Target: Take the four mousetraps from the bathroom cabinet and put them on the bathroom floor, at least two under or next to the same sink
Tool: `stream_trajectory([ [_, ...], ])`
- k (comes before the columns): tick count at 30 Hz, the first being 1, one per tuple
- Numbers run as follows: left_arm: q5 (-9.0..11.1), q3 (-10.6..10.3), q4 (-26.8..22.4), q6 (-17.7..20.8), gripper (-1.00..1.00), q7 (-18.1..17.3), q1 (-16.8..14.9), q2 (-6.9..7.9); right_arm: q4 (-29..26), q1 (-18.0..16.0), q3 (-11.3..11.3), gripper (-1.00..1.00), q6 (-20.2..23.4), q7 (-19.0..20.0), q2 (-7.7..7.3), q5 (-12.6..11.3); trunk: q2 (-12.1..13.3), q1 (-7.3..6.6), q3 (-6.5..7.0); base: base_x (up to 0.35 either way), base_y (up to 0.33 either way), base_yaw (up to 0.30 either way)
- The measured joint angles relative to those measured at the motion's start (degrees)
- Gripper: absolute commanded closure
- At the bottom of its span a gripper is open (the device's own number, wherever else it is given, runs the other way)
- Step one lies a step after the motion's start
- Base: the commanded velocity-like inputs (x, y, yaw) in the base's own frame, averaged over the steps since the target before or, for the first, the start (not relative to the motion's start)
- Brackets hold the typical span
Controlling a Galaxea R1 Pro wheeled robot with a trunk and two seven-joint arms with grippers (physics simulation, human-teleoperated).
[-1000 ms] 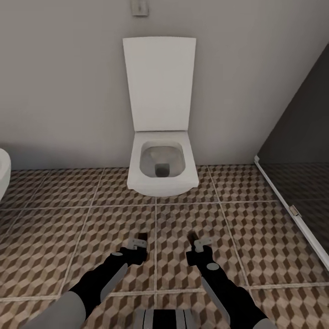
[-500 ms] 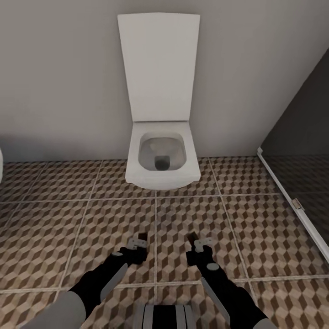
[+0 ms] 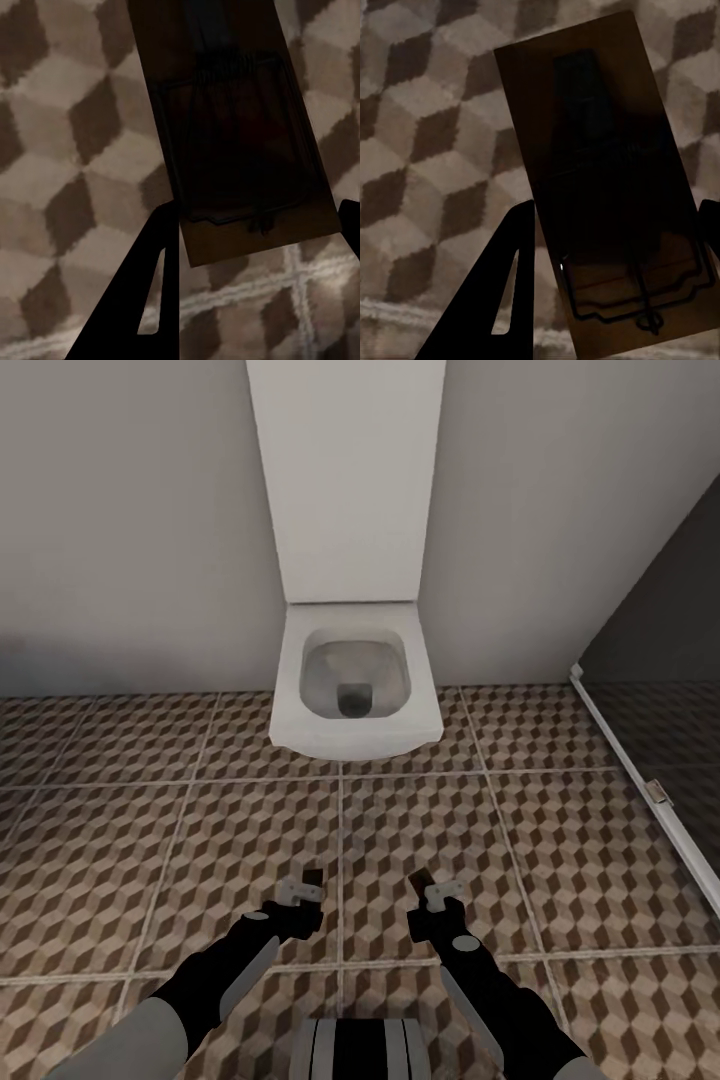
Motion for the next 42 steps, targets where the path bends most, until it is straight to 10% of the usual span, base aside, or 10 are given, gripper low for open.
stream_trajectory([
  [11, -0.16, 0.00, -0.23, -0.97, 1.00, -0.04, 0.00, 0.22, -0.02, 0.00, 0.10, 1.00, -1.20, 0.34, -0.04, 0.08, -0.06, 0.10, -0.89, 0.000, 0.000, 0.000],
  [22, -0.14, -0.03, 1.06, -12.03, 1.00, -0.21, 0.00, 2.68, 0.11, 0.00, 0.80, 1.00, -12.91, 0.64, -0.18, 0.27, -0.06, 0.10, -0.89, 0.000, 0.000, 0.000],
  [42, -0.06, -0.02, 2.08, -12.68, 1.00, -0.26, 0.00, 2.63, 0.69, 0.01, 3.40, 1.00, -17.91, 0.61, -0.31, 5.01, -0.06, 0.10, -0.90, 0.000, 0.000, 0.000],
])
